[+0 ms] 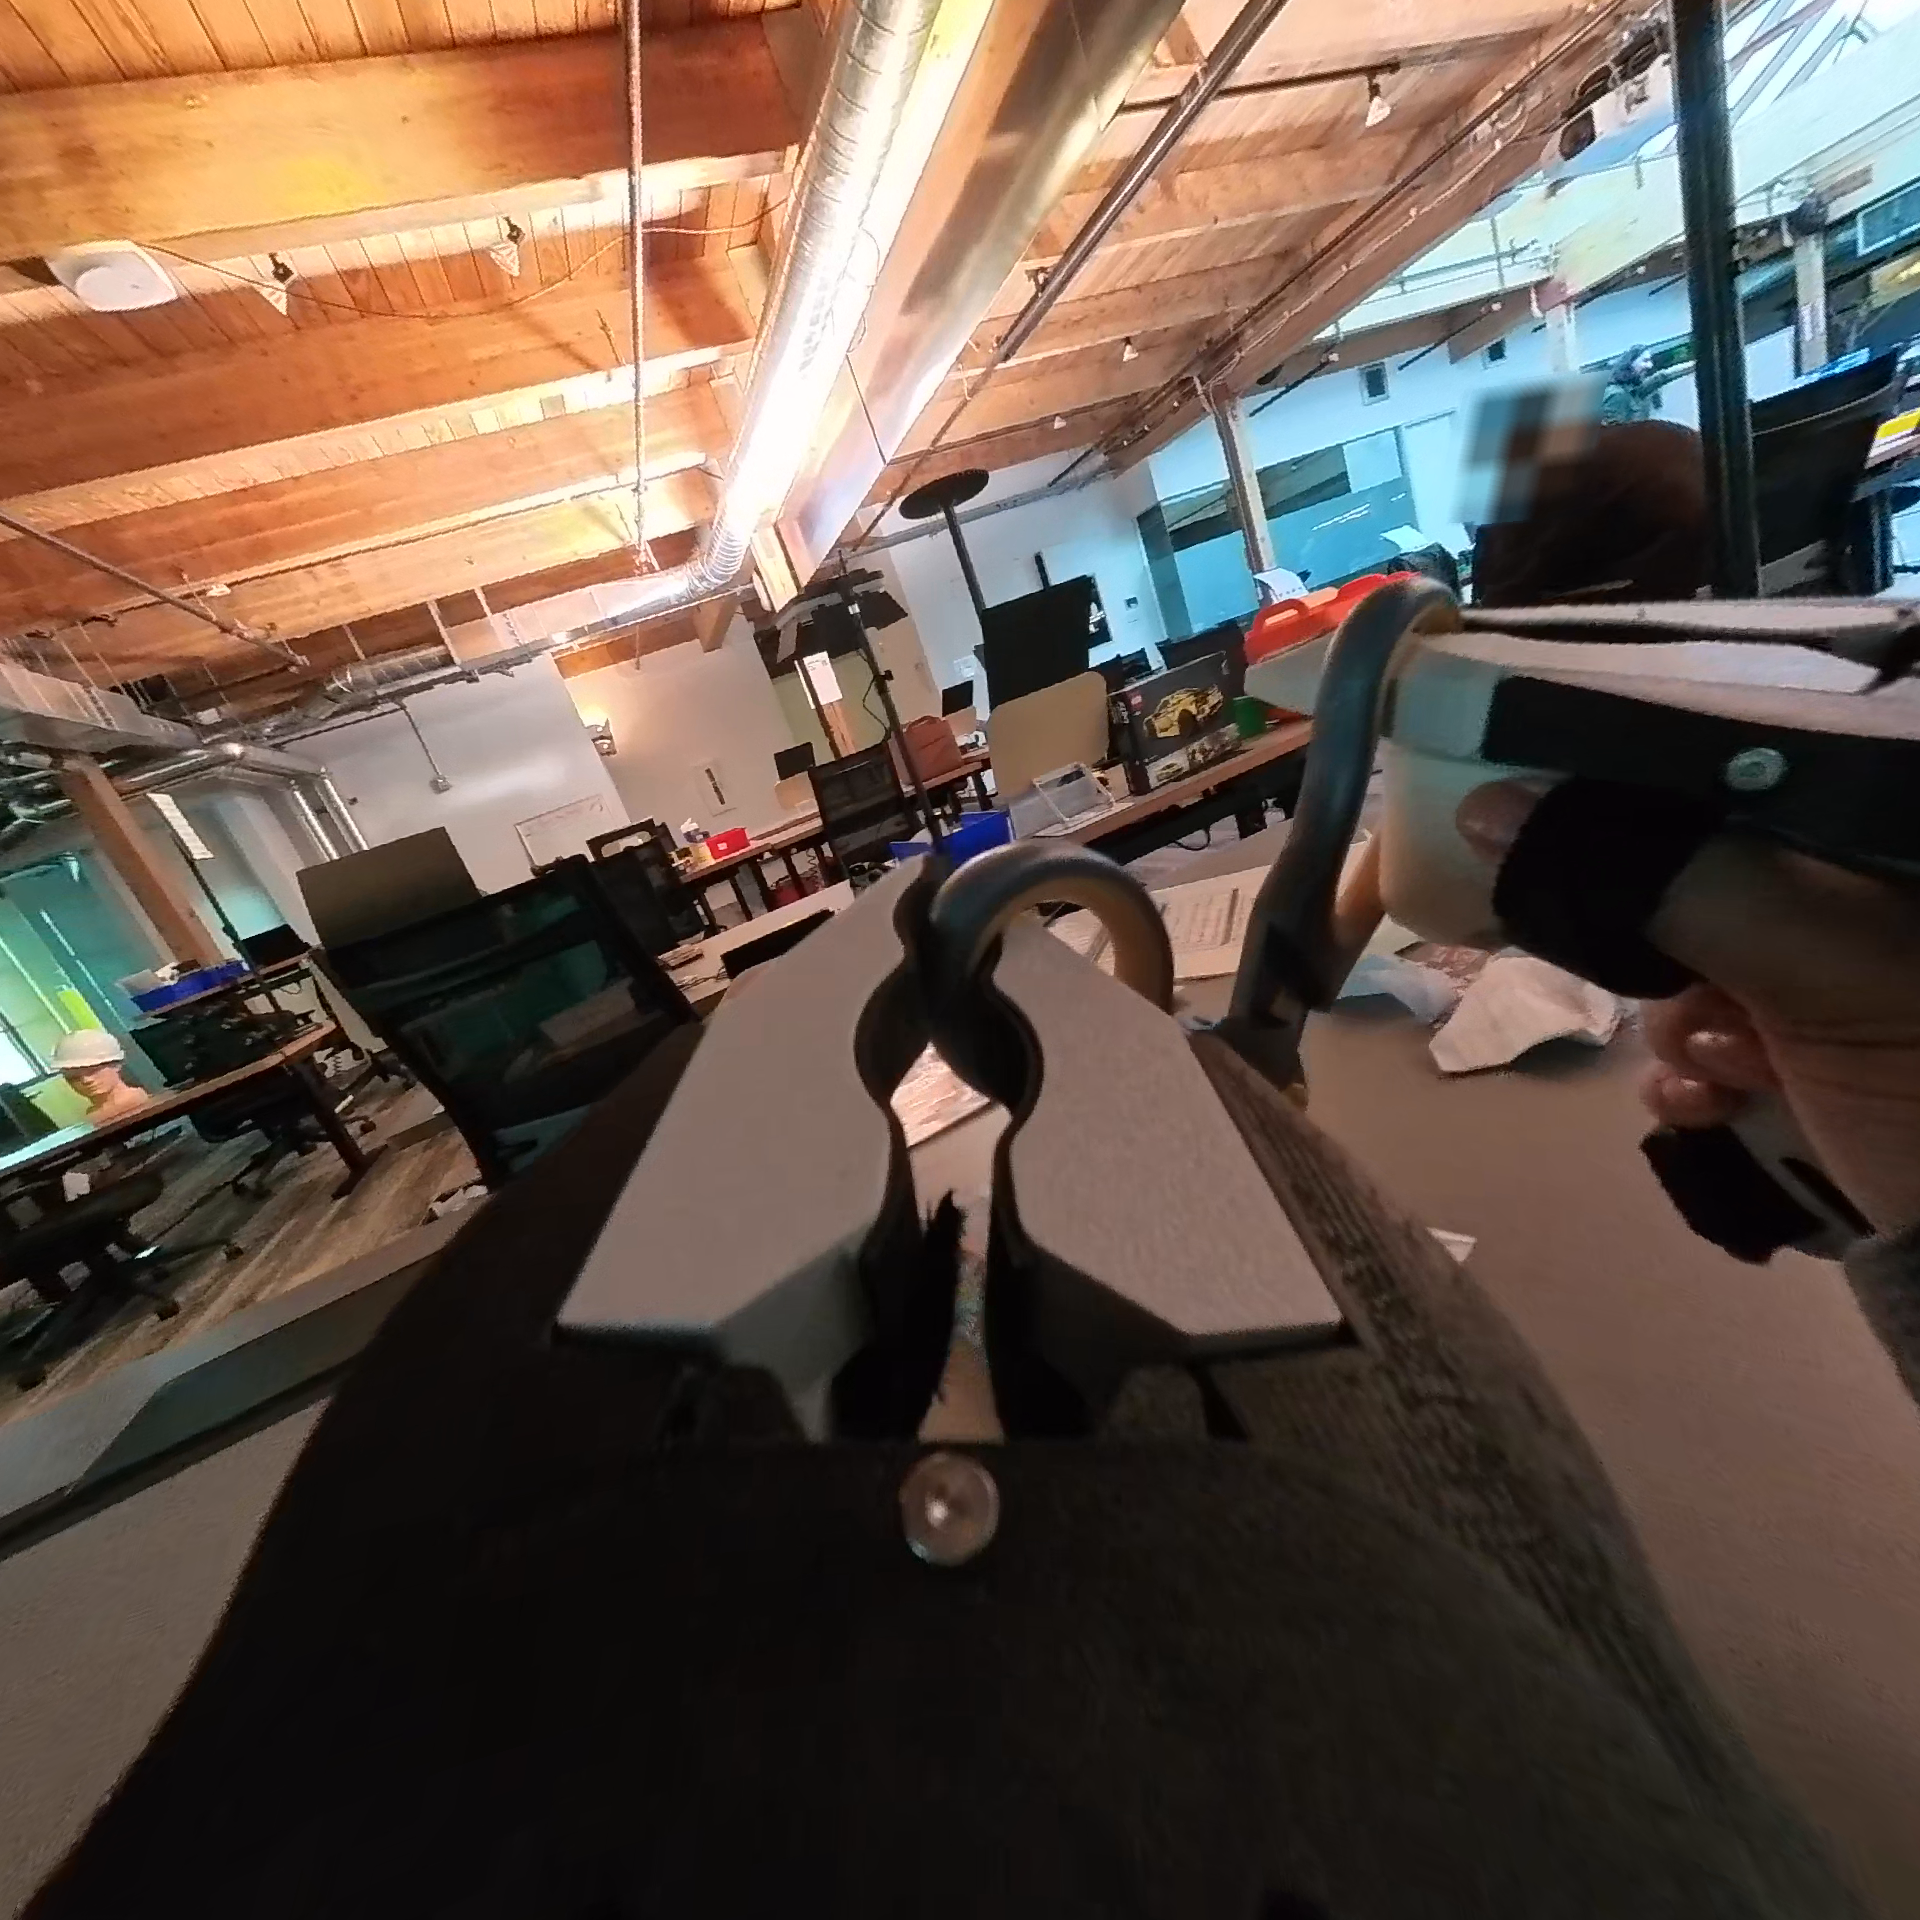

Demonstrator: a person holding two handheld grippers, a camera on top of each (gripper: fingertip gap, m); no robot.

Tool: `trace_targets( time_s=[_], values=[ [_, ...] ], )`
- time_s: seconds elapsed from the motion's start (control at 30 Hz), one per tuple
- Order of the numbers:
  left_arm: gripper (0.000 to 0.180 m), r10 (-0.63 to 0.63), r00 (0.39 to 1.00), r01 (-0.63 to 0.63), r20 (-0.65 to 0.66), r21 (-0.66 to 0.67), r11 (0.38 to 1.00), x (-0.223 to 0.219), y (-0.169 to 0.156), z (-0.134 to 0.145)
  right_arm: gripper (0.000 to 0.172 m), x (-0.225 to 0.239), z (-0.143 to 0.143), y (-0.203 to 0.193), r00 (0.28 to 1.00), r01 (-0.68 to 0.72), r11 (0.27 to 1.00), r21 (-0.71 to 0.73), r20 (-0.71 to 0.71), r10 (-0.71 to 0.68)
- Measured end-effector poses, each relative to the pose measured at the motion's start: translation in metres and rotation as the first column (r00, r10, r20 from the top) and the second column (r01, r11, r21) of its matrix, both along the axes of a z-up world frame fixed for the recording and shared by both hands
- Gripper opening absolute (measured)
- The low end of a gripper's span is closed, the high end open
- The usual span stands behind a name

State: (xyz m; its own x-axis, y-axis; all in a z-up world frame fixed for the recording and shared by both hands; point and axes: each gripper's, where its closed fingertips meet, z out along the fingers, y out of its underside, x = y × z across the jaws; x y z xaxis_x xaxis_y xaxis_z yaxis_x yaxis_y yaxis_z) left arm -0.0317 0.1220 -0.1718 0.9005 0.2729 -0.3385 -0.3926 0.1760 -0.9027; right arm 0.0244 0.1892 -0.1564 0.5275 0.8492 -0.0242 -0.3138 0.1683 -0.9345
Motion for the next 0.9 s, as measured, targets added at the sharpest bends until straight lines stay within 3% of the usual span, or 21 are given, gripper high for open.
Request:
trace_targets(
  time_s=[0.4,0.9],
  values=[
    [0.000,-0.036,0.994,0.033,0.101,0.028,0.999,-0.014,-0.004,-0.002,0.000,-0.015,-0.008,-0.008,0.998,-0.065,0.996,-0.063,-0.021,0.063],
    [0.001,-0.063,0.993,0.057,0.100,0.059,0.997,-0.009,-0.007,0.005,0.000,-0.026,-0.001,-0.028,0.996,-0.088,0.996,-0.015,-0.002,0.088]
  ],
)
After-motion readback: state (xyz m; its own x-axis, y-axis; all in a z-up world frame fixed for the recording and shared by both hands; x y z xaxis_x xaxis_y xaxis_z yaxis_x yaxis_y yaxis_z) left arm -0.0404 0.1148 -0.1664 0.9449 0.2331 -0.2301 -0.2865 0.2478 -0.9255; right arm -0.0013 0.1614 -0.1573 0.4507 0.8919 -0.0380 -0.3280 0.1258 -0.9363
